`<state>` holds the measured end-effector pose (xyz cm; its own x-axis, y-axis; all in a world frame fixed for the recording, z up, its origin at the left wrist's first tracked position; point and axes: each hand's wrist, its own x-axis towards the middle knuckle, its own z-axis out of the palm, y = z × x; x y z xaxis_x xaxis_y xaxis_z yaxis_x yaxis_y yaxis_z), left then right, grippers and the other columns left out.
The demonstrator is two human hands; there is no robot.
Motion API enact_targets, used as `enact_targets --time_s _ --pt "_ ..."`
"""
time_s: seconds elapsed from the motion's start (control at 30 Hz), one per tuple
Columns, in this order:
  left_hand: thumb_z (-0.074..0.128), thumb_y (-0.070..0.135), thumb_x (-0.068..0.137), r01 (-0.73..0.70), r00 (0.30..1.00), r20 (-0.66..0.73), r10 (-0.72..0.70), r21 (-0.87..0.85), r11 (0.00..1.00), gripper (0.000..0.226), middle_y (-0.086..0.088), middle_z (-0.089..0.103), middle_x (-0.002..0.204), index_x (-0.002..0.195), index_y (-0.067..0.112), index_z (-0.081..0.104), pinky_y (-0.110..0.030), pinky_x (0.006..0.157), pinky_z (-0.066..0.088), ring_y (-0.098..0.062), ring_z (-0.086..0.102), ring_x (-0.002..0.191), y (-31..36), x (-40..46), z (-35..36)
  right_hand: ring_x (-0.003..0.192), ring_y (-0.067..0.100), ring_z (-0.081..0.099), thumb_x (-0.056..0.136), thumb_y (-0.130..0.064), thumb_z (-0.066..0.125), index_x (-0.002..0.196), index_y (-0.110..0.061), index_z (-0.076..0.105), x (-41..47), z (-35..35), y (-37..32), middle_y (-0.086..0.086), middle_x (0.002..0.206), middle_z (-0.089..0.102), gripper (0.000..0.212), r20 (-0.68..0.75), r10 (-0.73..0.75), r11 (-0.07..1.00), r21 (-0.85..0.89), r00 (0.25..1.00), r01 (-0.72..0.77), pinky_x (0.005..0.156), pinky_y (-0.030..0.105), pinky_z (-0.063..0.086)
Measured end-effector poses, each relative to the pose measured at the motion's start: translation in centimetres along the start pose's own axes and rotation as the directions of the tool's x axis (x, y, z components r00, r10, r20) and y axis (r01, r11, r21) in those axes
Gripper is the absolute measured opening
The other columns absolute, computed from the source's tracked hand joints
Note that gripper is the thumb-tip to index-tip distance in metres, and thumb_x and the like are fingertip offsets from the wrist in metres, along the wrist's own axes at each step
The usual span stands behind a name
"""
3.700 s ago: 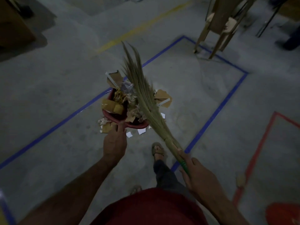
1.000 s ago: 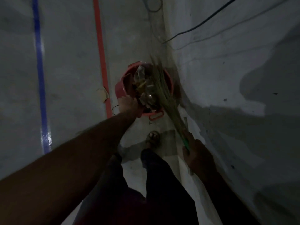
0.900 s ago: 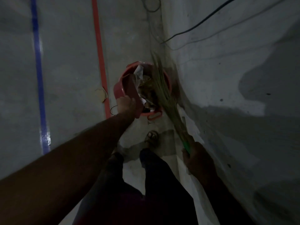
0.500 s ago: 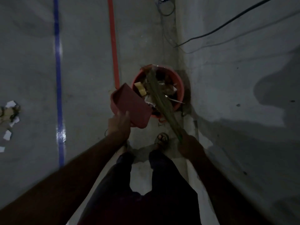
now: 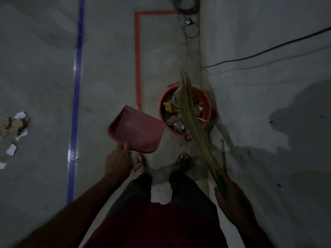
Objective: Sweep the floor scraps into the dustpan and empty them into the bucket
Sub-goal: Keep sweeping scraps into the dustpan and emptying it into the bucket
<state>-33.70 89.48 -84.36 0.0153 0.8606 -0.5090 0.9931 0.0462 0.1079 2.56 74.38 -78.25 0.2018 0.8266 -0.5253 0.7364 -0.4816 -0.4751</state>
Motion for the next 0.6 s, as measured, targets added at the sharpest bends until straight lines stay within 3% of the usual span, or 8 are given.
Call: enact_targets --time_s 0.2,0.3,0.47,0.6 --pt "0.054 0.024 0.093 -0.009 0.994 -0.113 0.002 -0.063 0.998 0.029 -0.013 0.057 0.107 0.121 0.018 0.05 -0.037 0.058 0.041 -0.037 0.062 0.077 -3.3 -2.9 -2.2 0.107 0.013 0.061 0.094 -0.03 0.064 0.151 -0.043 0.033 -1.1 1.2 -6.9 -0.004 0.125 0.062 0.066 -0.052 -0.171 0.985 -0.048 0.984 0.168 0.08 0.027 0.05" --pt "0.052 0.022 0.094 0.009 0.98 -0.197 -0.032 -0.117 0.993 0.032 -0.01 0.057 0.106 0.126 0.02 0.049 -0.035 0.057 0.04 -0.031 0.061 0.075 -4.6 -4.7 -3.6 0.119 0.018 0.054 0.095 -0.026 0.065 0.151 -0.04 0.035 0.6 1.9 -10.9 -0.001 0.133 0.06 0.065 -0.055 -0.309 0.95 -0.076 0.95 0.304 0.088 0.03 0.045" --pt "0.048 0.024 0.099 0.104 0.921 -0.347 -0.176 -0.215 0.971 0.028 -0.008 0.056 0.099 0.127 0.021 0.048 -0.033 0.056 0.037 -0.029 0.058 0.071 -6.2 -7.5 -5.4 0.13 0.016 0.05 0.094 -0.023 0.064 0.154 -0.04 0.028 3.5 1.9 -15.8 -0.009 0.15 0.044 0.072 -0.021 -0.545 0.835 -0.098 0.838 0.541 0.096 0.026 0.046" --pt "0.049 0.024 0.1 0.221 0.838 -0.44 -0.324 -0.269 0.937 0.026 -0.008 0.057 0.096 0.126 0.02 0.048 -0.032 0.052 0.033 -0.024 0.051 0.064 -6.8 -10.6 -6.9 0.127 0.02 0.053 0.094 -0.026 0.063 0.153 -0.041 0.029 5.1 1.5 -17.8 -0.001 0.144 0.051 0.07 0.05 -0.639 0.763 -0.084 0.768 0.641 0.096 0.031 0.049"
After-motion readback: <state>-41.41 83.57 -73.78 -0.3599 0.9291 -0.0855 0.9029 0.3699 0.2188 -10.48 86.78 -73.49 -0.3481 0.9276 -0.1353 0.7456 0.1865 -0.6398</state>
